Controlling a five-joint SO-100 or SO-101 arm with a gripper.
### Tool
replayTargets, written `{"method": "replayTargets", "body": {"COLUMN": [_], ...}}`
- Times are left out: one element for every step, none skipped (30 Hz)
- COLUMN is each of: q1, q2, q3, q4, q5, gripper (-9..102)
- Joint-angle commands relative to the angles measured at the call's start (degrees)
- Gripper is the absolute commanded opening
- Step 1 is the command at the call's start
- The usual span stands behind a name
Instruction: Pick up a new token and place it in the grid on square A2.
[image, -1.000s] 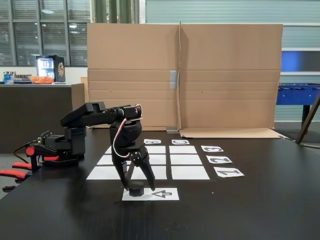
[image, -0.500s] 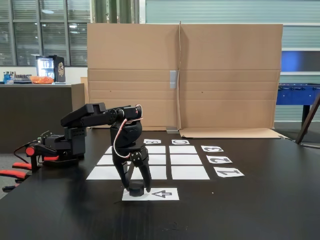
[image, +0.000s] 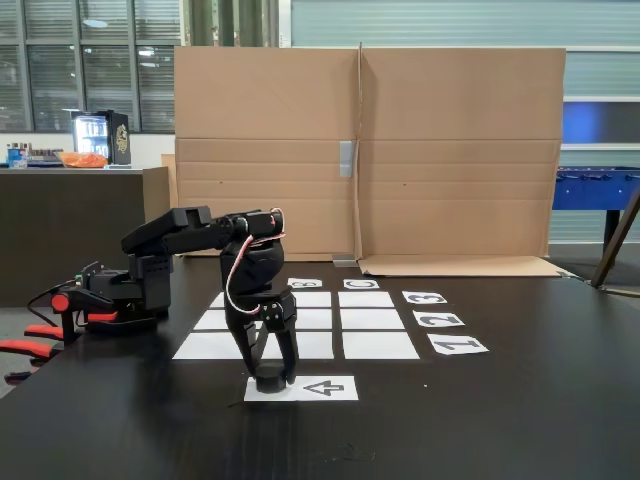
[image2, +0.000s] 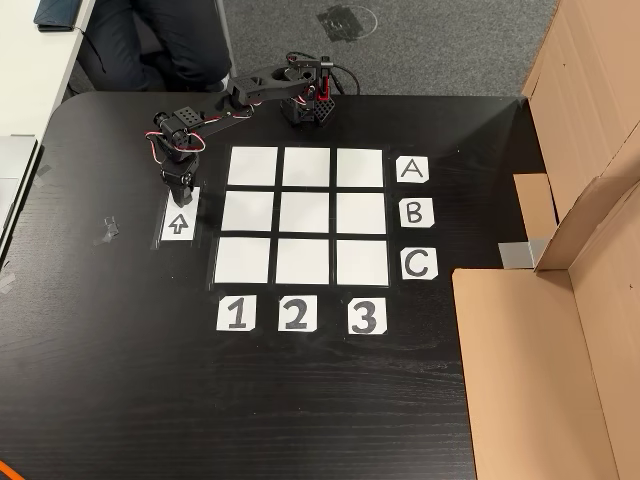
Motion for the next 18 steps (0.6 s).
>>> {"method": "replayTargets", "body": {"q1": [0.79, 0.88, 0.97, 0.97, 1.05, 1.05, 1.05, 1.05, 1.05, 1.05, 0.97, 0.88, 0.88, 0.79, 0.7, 0.7, 0.53, 0.35], "q2": [2.11, 2.55, 3.16, 3.78, 4.48, 5.1, 5.89, 6.68, 7.47, 8.35, 9.32, 10.28, 11.16, 11.95, 12.66, 13.45, 14.5, 15.64], "q3": [-2.11, -2.11, -1.85, -1.76, -1.58, -1.49, -1.32, -1.14, -1.05, -0.79, -0.35, 0.18, 0.62, 0.97, 1.23, 1.76, 2.72, 3.78], "q4": [0.18, 0.26, 0.26, 0.35, 0.44, 0.44, 0.44, 0.53, 0.53, 0.53, 0.53, 0.53, 0.53, 0.62, 0.62, 0.62, 0.62, 0.62], "q5": [0.35, 0.44, 0.44, 0.44, 0.44, 0.44, 0.53, 0.62, 0.7, 0.79, 0.79, 0.79, 0.88, 0.88, 0.97, 0.97, 0.97, 0.97], "gripper": [15, 15, 15, 15, 15, 15, 15, 15, 15, 15, 15, 15, 15, 15, 15, 15, 15, 15]}}
